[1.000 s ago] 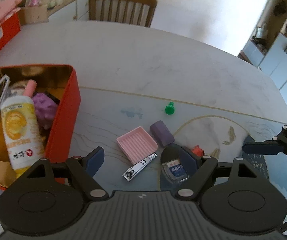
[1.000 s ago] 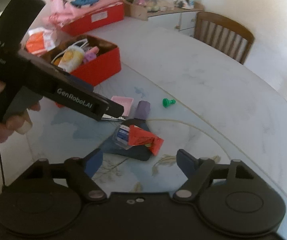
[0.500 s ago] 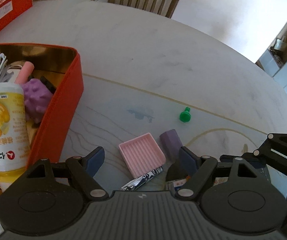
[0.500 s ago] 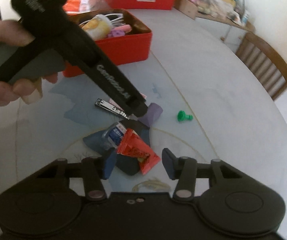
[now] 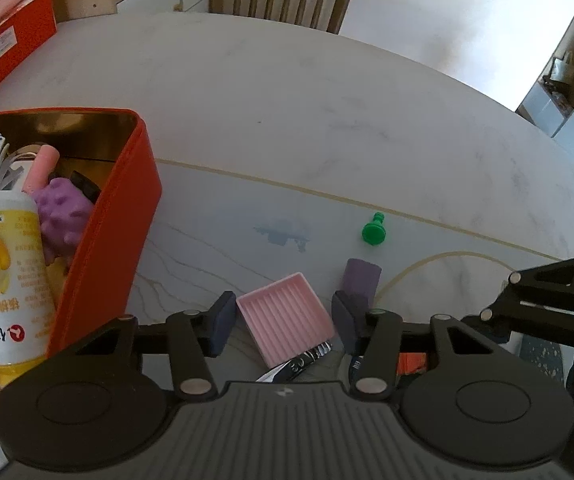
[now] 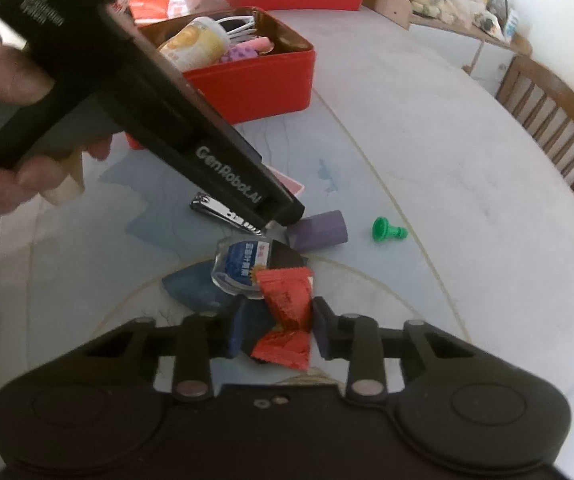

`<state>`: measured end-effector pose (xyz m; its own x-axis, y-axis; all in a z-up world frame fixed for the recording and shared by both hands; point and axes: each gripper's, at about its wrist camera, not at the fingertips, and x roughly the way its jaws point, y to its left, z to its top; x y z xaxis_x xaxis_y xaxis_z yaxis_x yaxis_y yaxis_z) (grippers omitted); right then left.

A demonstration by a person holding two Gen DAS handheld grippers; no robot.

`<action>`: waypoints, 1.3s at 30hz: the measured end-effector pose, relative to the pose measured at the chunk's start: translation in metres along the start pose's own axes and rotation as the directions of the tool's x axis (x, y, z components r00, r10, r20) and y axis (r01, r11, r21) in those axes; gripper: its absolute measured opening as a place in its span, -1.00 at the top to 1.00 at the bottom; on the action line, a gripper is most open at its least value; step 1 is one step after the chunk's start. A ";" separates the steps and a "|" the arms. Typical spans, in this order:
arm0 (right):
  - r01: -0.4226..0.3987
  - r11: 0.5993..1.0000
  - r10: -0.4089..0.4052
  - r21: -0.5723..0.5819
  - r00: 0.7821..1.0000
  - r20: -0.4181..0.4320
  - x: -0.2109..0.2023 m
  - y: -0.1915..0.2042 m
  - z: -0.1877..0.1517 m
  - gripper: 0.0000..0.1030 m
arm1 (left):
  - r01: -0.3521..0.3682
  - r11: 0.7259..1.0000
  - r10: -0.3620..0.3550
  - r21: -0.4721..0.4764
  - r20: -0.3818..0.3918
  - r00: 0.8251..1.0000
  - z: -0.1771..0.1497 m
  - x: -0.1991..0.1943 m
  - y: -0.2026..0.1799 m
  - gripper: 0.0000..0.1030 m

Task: Organize rigid objects
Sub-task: 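Grasp pink soap dish with left tool while right tool grasps red candy packet, then carry soap dish with left tool over red box while right tool carries candy packet there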

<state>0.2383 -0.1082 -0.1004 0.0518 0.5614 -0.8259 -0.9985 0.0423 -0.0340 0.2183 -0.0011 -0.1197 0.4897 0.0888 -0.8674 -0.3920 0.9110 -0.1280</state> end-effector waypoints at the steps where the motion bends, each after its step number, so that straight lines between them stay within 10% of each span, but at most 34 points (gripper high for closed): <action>1: 0.002 1.000 -0.002 0.010 1.000 0.002 -0.001 0.000 -0.001 0.51 | -0.003 1.000 0.003 0.007 0.003 1.000 -0.001 -0.001 0.000 0.00; 20: 0.098 0.932 -0.116 0.349 0.993 0.031 -0.033 0.014 -0.034 0.63 | 0.008 0.993 -0.012 0.117 0.031 0.999 -0.013 -0.015 -0.003 0.16; 32: 0.117 0.894 -0.144 0.432 0.989 0.029 -0.045 0.027 -0.053 0.63 | -0.038 0.984 0.033 0.173 0.029 0.999 -0.024 -0.007 -0.011 -0.14; 39: 0.134 0.874 -0.167 0.468 0.985 0.030 -0.052 0.032 -0.059 0.63 | -0.047 0.988 0.039 0.145 0.054 0.998 -0.022 -0.010 -0.005 0.13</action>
<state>0.2025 -0.1849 -0.0915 0.2185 0.5707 -0.7915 -0.8581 0.4986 0.1226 0.1987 -0.0149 -0.1211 0.5149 0.1461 -0.8447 -0.2972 0.9547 -0.0161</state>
